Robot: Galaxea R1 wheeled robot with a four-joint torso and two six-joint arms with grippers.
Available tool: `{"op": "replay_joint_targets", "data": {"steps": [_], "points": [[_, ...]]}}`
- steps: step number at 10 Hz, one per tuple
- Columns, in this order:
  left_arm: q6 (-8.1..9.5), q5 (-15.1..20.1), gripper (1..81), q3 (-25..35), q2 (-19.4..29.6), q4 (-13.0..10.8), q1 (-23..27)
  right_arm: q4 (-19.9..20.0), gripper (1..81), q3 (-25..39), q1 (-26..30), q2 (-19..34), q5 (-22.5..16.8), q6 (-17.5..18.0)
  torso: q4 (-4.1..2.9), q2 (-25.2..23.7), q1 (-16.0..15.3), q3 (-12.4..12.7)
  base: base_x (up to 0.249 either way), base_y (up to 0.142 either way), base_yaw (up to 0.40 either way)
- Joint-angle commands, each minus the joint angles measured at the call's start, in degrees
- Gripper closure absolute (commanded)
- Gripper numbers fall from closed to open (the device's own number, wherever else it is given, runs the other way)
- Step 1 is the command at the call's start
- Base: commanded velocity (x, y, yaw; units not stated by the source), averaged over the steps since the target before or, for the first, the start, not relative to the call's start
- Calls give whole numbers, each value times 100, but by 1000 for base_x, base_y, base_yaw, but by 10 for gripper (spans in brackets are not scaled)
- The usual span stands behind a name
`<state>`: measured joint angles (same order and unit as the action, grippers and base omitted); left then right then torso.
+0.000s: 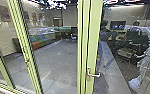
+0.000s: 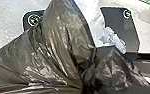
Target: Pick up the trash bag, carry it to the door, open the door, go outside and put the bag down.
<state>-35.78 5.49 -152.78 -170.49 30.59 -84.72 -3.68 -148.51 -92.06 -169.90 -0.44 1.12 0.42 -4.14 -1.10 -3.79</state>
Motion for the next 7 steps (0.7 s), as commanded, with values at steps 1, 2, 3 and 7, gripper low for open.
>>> {"op": "replay_joint_targets", "data": {"steps": [1, 2, 3, 7], "points": [[1, 445, 811, -32, 6, 52, 303, -27, 10, 33, 192, -3, -343, -15, 0, 0, 0, 0, 0, 0, 0], [10, 445, 811, -32, 14, 61, 311, -27, 10, 33, 192, -37, -343, -7, 0, 0, 0, 0, 0, 0, 0], [10, 436, 811, -41, 14, 61, 320, -19, 10, 7, 192, -47, -343, -7, 0, 0, 0, 0, 0, 0, 0], [18, 383, 811, -41, 14, 61, 320, -19, 10, -2, 201, -73, -343, -7, 0, 0, 0, 0, 0, 0, 0]]}}
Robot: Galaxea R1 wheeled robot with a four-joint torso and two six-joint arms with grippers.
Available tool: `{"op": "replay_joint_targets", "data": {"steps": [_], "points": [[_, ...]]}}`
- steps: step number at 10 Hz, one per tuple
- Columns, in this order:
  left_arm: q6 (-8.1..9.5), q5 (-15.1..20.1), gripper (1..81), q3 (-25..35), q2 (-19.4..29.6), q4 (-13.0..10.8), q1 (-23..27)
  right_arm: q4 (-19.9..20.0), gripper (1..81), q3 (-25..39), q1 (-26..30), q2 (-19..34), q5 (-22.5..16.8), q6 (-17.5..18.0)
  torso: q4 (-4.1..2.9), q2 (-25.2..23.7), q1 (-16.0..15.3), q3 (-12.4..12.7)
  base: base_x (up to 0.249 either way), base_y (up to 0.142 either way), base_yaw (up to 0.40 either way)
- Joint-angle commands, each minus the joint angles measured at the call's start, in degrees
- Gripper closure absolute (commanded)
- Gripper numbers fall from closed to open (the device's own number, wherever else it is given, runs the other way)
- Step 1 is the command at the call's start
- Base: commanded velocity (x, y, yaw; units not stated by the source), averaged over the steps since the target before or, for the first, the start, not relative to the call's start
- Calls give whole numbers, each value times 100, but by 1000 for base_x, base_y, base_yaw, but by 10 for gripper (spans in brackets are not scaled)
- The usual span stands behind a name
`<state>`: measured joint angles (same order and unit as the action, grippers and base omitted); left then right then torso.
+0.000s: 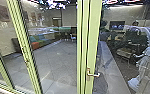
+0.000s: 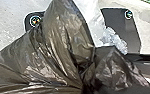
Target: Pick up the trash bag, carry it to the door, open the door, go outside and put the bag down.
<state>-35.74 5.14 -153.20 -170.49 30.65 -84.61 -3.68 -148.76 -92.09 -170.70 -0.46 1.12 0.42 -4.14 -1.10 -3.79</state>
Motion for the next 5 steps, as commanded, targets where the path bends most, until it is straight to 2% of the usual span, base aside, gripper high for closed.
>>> {"op": "replay_joint_targets", "data": {"steps": [1, 5], "points": [[15, 417, 811, 0, 23, 55, 310, -19, 10, 24, 195, 8, -340, -7, 0, 0, 0, 0, 0, 0, 0], [-3, 417, 811, 0, 14, 38, 309, 25, 10, 24, 186, 16, -340, -7, 0, 0, 0, 0, 0, 0, 0]]}}
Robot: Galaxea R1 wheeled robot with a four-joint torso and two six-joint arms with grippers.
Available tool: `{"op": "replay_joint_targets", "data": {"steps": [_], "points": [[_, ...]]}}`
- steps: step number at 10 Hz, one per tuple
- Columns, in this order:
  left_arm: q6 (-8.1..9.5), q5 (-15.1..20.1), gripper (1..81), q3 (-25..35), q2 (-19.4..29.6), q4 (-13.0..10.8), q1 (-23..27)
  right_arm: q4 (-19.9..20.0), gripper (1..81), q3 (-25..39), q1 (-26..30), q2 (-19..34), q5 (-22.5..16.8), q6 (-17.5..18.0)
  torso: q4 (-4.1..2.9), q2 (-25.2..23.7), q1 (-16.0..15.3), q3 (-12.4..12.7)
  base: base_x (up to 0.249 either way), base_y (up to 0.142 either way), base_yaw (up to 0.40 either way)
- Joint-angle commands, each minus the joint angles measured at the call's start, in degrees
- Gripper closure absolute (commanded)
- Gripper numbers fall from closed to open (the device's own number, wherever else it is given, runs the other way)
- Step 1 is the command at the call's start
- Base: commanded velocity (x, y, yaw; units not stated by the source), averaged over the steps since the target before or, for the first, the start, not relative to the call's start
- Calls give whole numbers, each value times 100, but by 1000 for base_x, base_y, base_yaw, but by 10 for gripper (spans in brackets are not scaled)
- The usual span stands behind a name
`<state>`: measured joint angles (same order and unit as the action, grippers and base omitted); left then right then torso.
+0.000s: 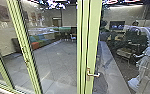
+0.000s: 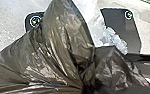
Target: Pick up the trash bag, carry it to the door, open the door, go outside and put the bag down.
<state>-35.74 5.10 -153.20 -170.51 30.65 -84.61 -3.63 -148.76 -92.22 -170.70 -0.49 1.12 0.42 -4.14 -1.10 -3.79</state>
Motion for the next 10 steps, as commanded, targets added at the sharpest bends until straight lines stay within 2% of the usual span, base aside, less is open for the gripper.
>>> {"op": "replay_joint_targets", "data": {"steps": [1, 10], "points": [[-3, 422, 811, 0, 17, 29, 318, 21, 10, 24, 199, 8, -338, -7, 0, 0, 0, 0, 71, 0, 0], [-3, 422, 811, 0, 17, 29, 318, 47, 10, 24, 182, 42, -338, -15, 0, -7, 6, 2, 112, 0, 0]]}}
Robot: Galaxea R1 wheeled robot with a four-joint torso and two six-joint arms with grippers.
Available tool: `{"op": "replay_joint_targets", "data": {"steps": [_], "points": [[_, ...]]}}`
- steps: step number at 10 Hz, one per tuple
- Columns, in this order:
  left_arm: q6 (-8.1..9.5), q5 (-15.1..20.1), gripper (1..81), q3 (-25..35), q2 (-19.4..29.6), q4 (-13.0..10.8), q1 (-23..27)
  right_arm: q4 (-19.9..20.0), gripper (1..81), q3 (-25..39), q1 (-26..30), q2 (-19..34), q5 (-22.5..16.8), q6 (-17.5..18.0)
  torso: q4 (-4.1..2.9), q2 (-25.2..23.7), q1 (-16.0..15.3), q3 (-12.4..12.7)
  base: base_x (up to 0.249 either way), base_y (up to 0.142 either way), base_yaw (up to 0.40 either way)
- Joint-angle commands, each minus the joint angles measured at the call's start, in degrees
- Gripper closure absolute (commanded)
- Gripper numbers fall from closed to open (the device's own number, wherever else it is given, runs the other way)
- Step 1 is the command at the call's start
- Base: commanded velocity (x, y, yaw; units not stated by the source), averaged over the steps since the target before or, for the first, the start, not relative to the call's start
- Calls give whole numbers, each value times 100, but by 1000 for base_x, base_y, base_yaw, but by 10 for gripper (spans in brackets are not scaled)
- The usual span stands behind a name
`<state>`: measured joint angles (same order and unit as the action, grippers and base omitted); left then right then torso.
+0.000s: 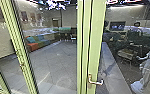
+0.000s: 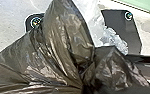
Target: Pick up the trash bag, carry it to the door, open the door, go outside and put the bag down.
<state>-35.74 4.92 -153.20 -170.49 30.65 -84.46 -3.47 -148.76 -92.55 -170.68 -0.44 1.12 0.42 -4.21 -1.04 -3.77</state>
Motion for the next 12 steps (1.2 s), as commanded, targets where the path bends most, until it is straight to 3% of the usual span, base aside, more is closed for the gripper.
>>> {"op": "replay_joint_targets", "data": {"steps": [1, 6, 12], "points": [[-3, 439, 811, 0, 5, 29, 294, 31, 10, 41, 215, 49, -343, -15, 0, 0, 0, 0, 125, 0, 0], [6, 492, 811, 0, 14, 55, 302, 22, 10, 393, 197, 242, -352, -15, 0, 5, -6, 0, 20, 0, 0], [32, 597, 811, 36, 120, 108, 223, 22, 10, 3223, 109, 2009, -246, 11, 0, 2, -4, 0, 0, 0, 0]]}}
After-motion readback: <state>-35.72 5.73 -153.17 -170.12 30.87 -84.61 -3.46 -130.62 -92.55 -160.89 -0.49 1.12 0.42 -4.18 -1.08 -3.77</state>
